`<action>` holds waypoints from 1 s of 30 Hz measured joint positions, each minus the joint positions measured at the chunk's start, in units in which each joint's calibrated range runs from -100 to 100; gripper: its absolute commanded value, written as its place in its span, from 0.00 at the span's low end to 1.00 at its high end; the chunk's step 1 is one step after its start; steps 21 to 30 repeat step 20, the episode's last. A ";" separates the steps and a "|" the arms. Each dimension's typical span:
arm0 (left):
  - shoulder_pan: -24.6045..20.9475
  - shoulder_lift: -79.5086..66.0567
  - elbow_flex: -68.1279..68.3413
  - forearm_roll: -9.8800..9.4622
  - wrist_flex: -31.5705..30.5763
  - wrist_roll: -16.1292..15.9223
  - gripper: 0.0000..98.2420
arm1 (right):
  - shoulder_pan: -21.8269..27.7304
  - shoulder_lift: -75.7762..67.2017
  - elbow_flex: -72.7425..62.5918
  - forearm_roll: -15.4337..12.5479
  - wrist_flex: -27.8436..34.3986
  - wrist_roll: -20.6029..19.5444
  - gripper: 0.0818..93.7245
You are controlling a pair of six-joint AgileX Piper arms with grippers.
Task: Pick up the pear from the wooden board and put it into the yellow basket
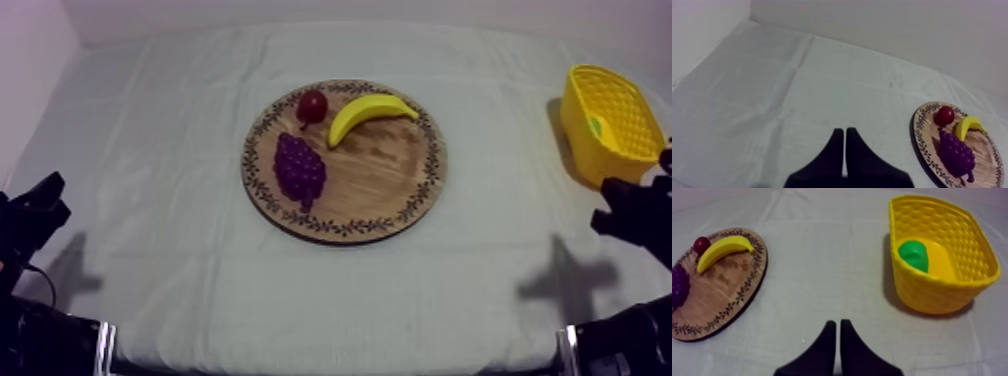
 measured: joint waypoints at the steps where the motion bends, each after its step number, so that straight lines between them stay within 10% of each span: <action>1: 0.00 0.00 0.00 0.00 0.00 0.00 0.00 | 0.31 -1.70 1.04 -0.50 0.17 0.23 0.00; 30: 0.00 0.00 0.00 0.00 0.00 0.00 0.00 | 4.55 -12.70 2.68 -2.74 2.79 9.50 0.00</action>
